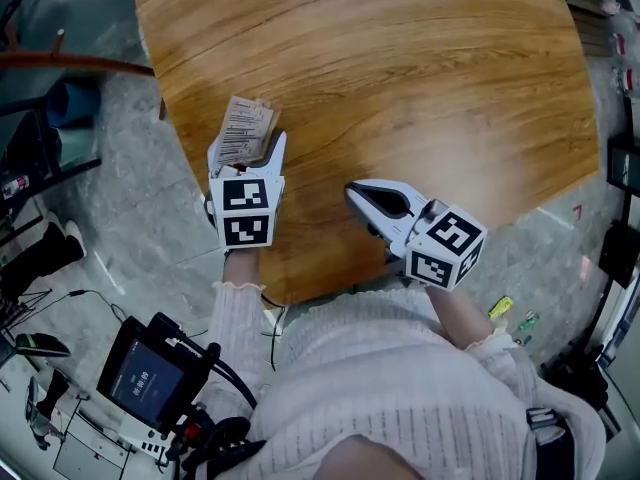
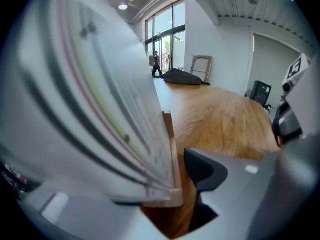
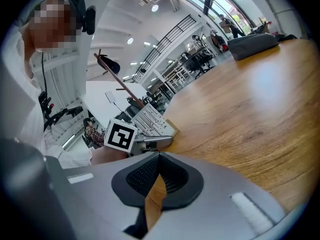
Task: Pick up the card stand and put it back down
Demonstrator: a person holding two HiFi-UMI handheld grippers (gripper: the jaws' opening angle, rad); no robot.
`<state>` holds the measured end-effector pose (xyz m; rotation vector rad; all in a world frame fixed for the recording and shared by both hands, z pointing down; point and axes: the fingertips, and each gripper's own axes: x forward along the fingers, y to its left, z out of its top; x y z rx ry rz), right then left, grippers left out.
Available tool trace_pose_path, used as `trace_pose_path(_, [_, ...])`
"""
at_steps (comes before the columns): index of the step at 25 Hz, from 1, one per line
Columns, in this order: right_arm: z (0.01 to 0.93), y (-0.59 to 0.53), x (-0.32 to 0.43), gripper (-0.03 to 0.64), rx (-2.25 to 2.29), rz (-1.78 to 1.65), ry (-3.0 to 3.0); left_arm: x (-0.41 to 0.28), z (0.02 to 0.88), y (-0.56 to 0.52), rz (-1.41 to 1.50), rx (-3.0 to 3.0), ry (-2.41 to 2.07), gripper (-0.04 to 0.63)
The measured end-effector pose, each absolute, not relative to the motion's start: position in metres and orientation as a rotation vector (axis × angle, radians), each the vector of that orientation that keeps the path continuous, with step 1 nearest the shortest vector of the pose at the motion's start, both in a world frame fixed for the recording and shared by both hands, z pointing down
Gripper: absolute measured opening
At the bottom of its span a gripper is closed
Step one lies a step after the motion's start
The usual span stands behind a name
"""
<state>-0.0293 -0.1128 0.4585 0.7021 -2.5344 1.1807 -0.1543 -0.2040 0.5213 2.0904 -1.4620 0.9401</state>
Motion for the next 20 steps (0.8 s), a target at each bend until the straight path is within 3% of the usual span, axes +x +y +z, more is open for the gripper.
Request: trace_pose_path(20, [0.4546, -0.1093, -0.0267, 0.000, 0.718, 1.179, -2.531, -0.1625, 0.5183, -0.2078, 0.899, 2.098, -1.468, 0.202])
